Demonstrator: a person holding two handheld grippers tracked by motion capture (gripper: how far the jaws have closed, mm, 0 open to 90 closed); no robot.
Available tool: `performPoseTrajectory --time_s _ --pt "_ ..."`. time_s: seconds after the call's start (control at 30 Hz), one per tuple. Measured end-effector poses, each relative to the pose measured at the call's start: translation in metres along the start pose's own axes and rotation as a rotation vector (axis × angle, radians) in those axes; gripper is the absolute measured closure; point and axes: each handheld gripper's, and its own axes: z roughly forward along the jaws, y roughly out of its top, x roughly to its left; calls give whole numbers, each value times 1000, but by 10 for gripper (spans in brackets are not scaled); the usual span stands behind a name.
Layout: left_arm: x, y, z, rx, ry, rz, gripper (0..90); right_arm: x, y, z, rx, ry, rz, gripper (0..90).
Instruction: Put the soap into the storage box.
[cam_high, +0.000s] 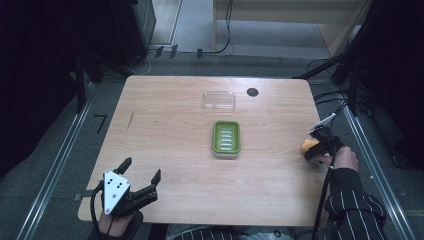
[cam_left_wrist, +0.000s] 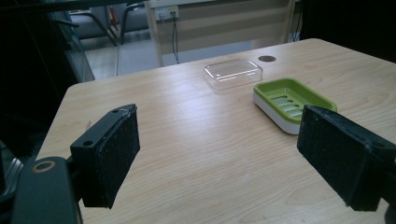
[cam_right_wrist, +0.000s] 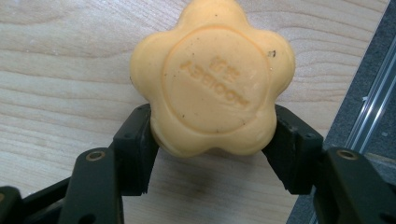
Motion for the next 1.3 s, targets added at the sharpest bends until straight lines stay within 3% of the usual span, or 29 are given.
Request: performPoseTrajectory --time_s 0.93,1.3 --pt "0 0 -1 -3 -2 -2 136 2 -3 -11 -47 28 -6 404" --pt "0 0 0 -3 -2 -2 136 7 -2 -20 -101 48 -29 404"
